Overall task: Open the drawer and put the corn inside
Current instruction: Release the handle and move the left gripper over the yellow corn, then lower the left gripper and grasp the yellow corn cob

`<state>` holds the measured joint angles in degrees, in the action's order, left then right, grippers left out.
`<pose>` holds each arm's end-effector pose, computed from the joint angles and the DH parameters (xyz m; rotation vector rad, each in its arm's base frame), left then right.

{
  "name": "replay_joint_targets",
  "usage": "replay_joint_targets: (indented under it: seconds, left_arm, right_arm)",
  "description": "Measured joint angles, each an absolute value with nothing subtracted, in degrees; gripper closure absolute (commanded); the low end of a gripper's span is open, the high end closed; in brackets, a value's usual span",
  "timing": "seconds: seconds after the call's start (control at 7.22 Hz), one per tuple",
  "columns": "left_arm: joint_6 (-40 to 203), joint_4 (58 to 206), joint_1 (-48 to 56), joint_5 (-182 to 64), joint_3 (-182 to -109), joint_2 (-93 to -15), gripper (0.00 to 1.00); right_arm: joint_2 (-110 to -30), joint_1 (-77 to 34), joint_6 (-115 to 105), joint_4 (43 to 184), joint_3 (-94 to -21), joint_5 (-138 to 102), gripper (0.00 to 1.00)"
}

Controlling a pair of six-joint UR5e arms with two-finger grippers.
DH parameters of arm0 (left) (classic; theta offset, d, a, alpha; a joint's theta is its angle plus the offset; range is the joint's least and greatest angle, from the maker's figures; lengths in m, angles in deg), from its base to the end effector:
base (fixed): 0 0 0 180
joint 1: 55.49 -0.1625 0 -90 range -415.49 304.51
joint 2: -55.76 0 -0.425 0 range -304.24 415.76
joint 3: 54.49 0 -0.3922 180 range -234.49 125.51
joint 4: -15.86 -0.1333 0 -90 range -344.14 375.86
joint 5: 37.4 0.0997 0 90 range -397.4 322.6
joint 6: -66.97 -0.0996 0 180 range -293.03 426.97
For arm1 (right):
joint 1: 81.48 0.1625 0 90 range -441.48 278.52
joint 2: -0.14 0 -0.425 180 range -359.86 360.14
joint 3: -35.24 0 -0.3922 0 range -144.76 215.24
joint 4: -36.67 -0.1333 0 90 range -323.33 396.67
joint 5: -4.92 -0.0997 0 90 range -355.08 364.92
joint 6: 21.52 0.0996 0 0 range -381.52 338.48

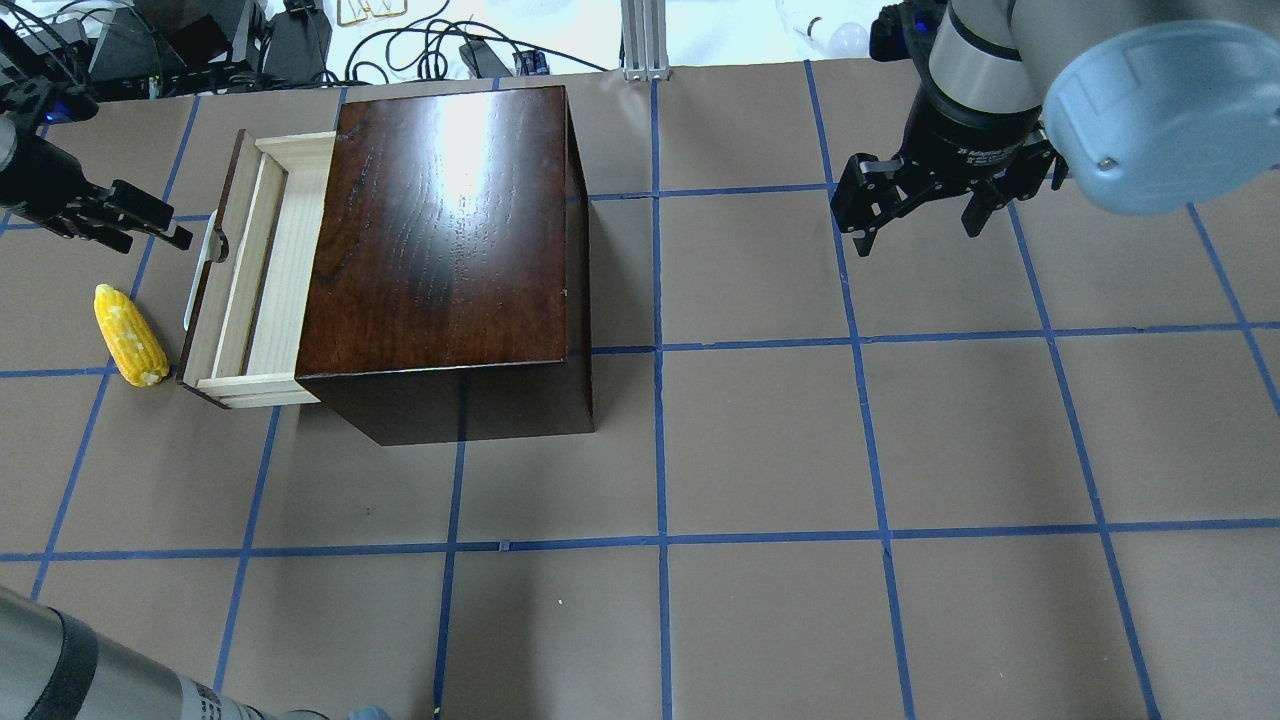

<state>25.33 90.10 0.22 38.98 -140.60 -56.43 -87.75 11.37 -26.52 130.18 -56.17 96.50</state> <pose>0.2244 -0.6073 0.3318 -0.1796 -2.9171 0.1636 0.1556 -0.4997 0.4636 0.2132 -3.1067 -0.0011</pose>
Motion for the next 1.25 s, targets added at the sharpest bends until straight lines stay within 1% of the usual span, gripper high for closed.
replay_joint_targets:
  seconds: [0.28, 0.69, 1.25]
  left_arm:
    - [28.37, 89.98, -2.58, 39.01, -140.63, -55.50, 0.00]
    - [43.33, 89.53, -5.90, 38.84, -141.28, -56.51, 0.00]
    - [49.35, 88.75, -7.03, 42.74, -141.64, -60.80, 0.00]
  right_arm:
    - [-87.75, 11.38, -26.53, 130.18, -56.17, 96.50, 0.00]
    - [-87.75, 11.42, -26.55, 130.18, -56.17, 96.50, 0.00]
    - [-87.75, 11.40, -26.53, 130.18, -56.18, 96.50, 0.00]
